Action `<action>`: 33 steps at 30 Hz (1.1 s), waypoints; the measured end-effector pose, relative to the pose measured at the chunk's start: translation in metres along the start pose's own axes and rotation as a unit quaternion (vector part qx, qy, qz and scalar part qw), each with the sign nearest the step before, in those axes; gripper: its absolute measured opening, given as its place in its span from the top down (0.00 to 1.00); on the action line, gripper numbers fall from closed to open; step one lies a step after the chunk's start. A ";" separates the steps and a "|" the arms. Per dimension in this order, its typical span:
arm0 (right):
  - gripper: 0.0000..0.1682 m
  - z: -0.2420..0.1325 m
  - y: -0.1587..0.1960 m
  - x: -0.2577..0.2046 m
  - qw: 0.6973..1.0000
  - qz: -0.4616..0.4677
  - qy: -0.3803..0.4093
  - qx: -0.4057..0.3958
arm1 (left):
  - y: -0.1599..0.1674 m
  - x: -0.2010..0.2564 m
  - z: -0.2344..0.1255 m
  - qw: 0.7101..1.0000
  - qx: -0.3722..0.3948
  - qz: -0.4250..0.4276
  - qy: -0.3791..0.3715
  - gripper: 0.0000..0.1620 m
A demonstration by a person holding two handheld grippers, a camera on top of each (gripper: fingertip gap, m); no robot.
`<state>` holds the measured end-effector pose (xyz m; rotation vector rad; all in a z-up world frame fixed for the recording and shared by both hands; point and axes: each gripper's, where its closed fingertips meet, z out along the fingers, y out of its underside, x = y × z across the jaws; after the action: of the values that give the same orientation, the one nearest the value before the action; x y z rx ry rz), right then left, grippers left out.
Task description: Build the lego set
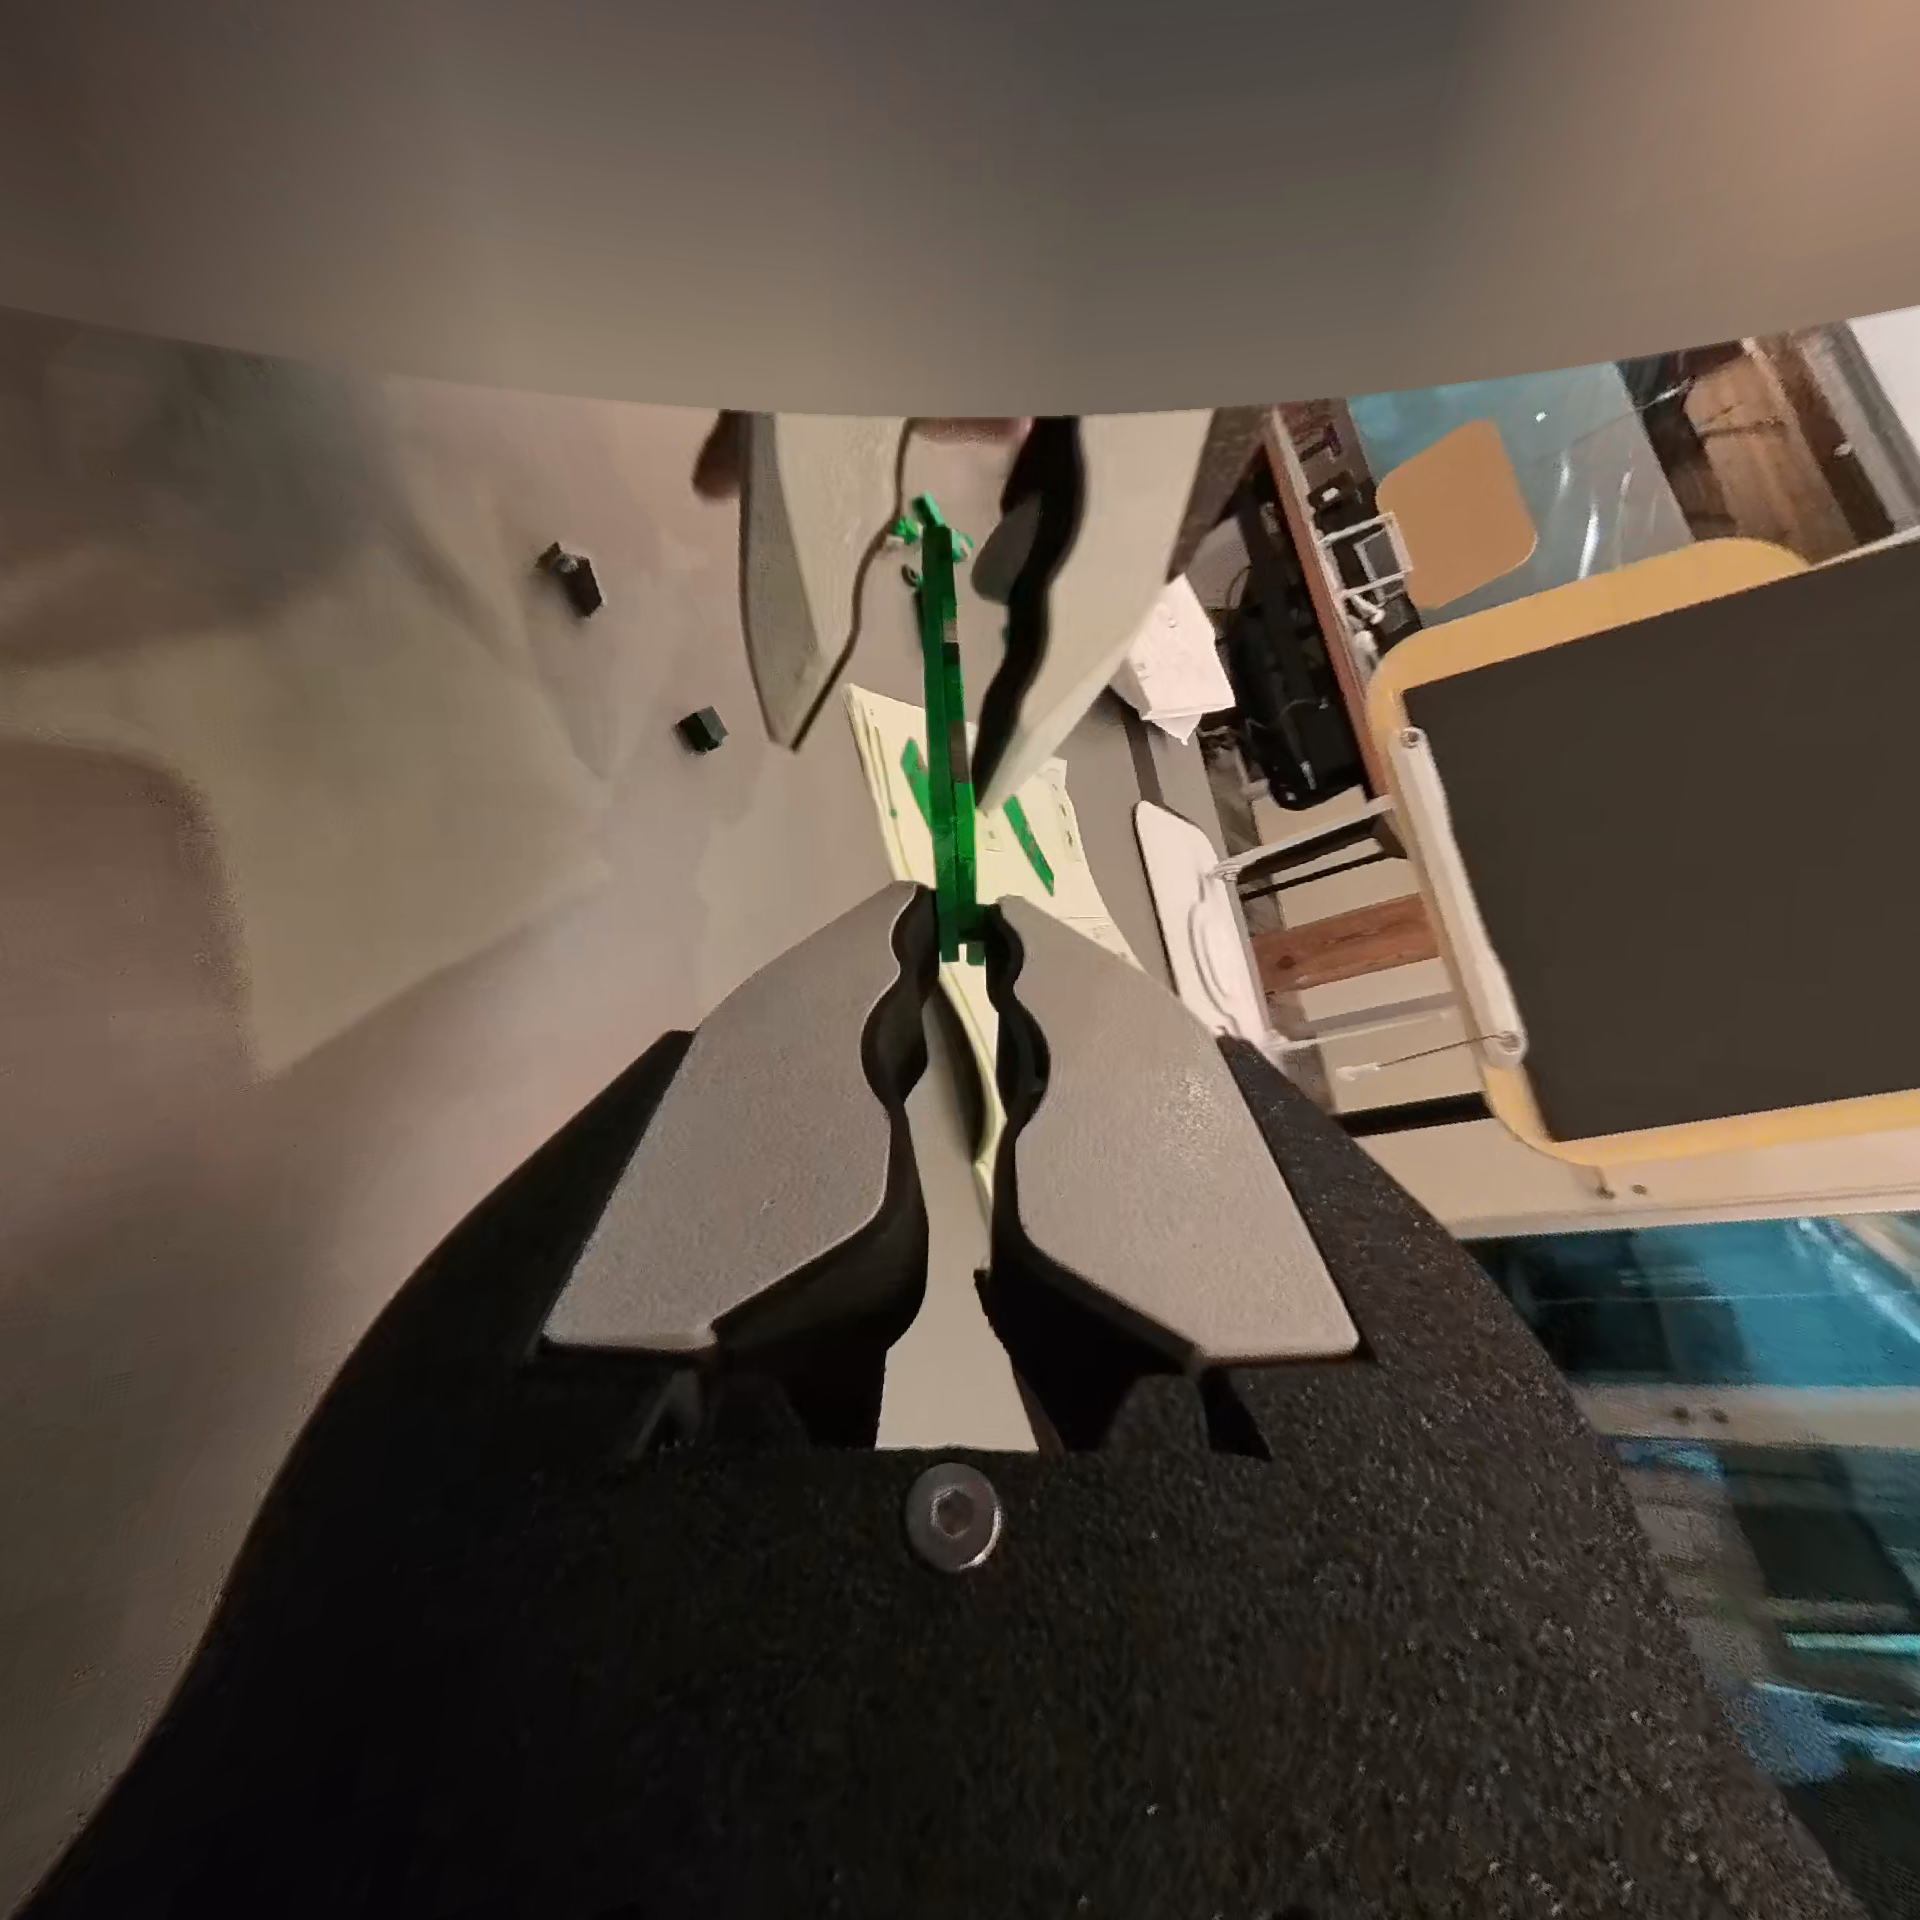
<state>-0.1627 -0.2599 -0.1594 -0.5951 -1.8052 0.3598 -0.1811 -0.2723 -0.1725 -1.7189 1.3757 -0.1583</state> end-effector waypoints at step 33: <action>0.96 0.002 0.010 -0.021 0.983 0.137 -0.107 -0.051 | 0.010 0.000 0.017 0.994 0.004 0.090 -0.060 0.96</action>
<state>-0.1578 -0.2631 -0.1825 -0.9100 -1.9591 0.5372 -0.1782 -0.2629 -0.1901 -1.5638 1.4295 0.0394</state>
